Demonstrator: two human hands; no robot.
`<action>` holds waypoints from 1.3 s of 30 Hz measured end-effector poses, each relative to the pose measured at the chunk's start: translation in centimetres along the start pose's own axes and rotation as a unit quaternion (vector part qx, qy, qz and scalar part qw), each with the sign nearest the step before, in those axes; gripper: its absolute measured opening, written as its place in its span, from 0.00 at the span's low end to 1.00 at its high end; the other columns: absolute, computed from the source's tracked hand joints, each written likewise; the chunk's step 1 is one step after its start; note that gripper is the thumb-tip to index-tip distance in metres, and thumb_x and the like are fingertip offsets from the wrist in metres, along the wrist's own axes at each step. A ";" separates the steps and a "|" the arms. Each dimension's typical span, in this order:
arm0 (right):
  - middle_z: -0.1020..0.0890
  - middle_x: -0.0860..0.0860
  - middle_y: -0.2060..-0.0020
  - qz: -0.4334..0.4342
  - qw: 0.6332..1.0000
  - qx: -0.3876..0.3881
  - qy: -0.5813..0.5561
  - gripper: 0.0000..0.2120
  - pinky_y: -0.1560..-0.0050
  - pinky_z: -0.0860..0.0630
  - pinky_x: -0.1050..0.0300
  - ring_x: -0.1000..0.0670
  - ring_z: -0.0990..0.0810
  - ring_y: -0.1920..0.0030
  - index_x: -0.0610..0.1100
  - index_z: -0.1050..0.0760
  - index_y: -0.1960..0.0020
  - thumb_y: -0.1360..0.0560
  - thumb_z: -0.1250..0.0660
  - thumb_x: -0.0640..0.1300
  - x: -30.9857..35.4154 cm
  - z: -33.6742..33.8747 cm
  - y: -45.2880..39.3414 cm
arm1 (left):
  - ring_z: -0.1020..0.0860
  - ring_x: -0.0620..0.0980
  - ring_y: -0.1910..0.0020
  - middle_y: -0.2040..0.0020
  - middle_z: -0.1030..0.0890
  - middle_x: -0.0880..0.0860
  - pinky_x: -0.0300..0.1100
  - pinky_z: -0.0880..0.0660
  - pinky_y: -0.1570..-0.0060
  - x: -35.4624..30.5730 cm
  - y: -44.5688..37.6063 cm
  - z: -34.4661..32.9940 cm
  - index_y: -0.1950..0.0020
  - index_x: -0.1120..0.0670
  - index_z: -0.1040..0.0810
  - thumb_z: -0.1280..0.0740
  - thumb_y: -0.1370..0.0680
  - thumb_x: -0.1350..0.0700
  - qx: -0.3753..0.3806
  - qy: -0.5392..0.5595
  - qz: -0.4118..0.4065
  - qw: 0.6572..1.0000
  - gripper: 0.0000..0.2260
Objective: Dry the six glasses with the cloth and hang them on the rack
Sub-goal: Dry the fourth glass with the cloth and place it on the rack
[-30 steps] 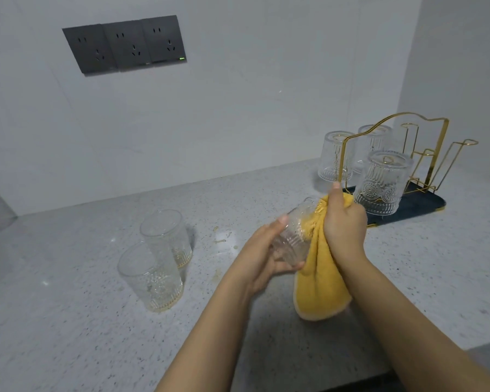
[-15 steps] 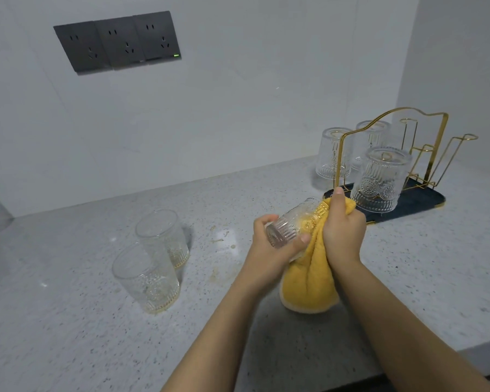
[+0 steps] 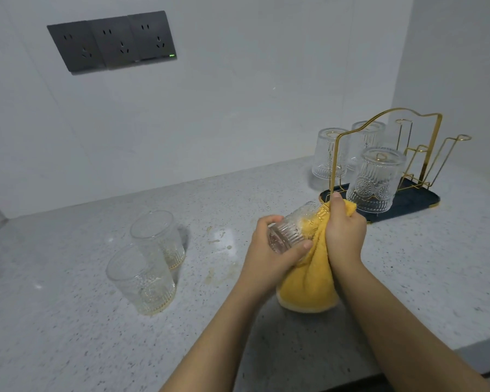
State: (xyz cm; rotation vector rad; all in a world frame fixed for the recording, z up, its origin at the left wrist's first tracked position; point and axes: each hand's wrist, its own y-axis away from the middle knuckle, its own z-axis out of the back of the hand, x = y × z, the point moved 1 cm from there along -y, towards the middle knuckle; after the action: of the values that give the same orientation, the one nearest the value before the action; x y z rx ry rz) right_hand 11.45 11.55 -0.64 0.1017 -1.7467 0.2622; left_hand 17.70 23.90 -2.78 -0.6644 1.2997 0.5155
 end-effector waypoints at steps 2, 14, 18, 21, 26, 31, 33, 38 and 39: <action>0.32 0.50 0.77 -0.002 1.000 0.011 -0.006 0.22 0.67 0.33 0.55 0.49 0.31 0.73 0.46 0.36 0.74 0.23 0.39 0.51 0.1 0.1 0.2 | 0.20 0.35 0.59 0.49 0.19 0.50 0.30 0.25 0.62 0.2 -0.2 -0.1 0.39 0.50 0.27 0.24 0.29 0.51 -0.021 0.006 -0.011 1.000 0.21; 0.32 0.50 0.77 -0.008 1.000 -0.010 -0.009 0.22 0.67 0.34 0.56 0.50 0.32 0.74 0.45 0.36 0.74 0.23 0.38 0.48 -0.1 0.1 -0.1 | 0.20 0.40 0.51 0.44 0.20 0.47 0.36 0.21 0.55 0.6 -0.4 -0.5 0.37 0.45 0.30 0.25 0.29 0.44 -0.029 -0.044 -0.001 0.999 0.24; 0.32 0.50 0.77 0.030 0.999 0.024 -0.004 0.22 0.69 0.34 0.57 0.50 0.32 0.74 0.47 0.36 0.75 0.23 0.38 0.49 0.1 0.2 0.6 | 0.18 0.46 0.62 0.50 0.18 0.58 0.39 0.21 0.67 0.3 -0.7 -0.4 0.39 0.56 0.26 0.27 0.27 0.43 -0.015 0.110 0.077 0.991 0.25; 0.30 0.50 0.77 0.080 0.996 0.045 0.015 0.21 0.69 0.32 0.58 0.50 0.30 0.74 0.46 0.34 0.74 0.23 0.38 0.49 0.2 0.1 1.2 | 0.19 0.51 0.65 0.56 0.17 0.60 0.42 0.19 0.66 0.1 -0.9 0.0 0.38 0.58 0.23 0.37 0.22 0.38 0.048 0.204 0.196 0.958 0.25; 0.32 0.51 0.78 0.020 1.000 -0.001 0.000 0.22 0.70 0.35 0.57 0.51 0.32 0.75 0.46 0.35 0.74 0.23 0.38 0.49 0.3 0.3 0.7 | 0.18 0.48 0.50 0.42 0.20 0.51 0.48 0.19 0.49 1.0 -0.8 -0.8 0.38 0.46 0.28 0.33 0.34 0.29 -0.017 0.022 0.082 0.996 0.31; 0.31 0.51 0.77 -0.001 1.000 0.013 -0.019 0.22 0.68 0.34 0.57 0.51 0.31 0.73 0.47 0.35 0.74 0.23 0.38 0.50 0.3 0.3 0.5 | 0.19 0.49 0.55 0.46 0.19 0.55 0.44 0.21 0.57 1.6 -1.2 -0.8 0.40 0.47 0.26 0.27 0.32 0.36 -0.038 0.038 0.019 0.998 0.27; 0.31 0.50 0.77 0.038 0.999 0.032 -0.002 0.22 0.68 0.33 0.56 0.50 0.31 0.73 0.47 0.36 0.74 0.23 0.38 0.50 0.1 0.2 0.9 | 0.21 0.51 0.66 0.55 0.19 0.60 0.42 0.23 0.67 1.2 -1.3 -0.4 0.38 0.56 0.24 0.29 0.31 0.33 0.006 0.157 0.128 0.979 0.32; 0.31 0.50 0.77 0.032 0.999 0.023 0.007 0.22 0.68 0.33 0.57 0.50 0.31 0.74 0.46 0.35 0.74 0.23 0.38 0.50 0.2 0.0 1.0 | 0.16 0.52 0.59 0.49 0.17 0.56 0.45 0.18 0.61 0.6 -0.8 -0.6 0.37 0.51 0.26 0.36 0.24 0.36 0.021 0.156 0.163 0.974 0.24; 0.31 0.50 0.77 0.008 1.000 0.009 -0.003 0.22 0.68 0.33 0.57 0.50 0.31 0.74 0.46 0.35 0.74 0.23 0.38 0.50 0.3 0.1 0.8 | 0.17 0.52 0.53 0.45 0.18 0.54 0.46 0.18 0.57 0.8 -0.7 -0.8 0.37 0.48 0.28 0.32 0.26 0.37 0.001 0.106 0.118 0.987 0.23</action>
State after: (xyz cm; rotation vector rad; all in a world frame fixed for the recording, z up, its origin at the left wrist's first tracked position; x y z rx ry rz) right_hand 11.15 12.30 -0.50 0.1016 -1.7515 0.2889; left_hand 17.78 22.85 -3.52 -0.5784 1.5913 0.6478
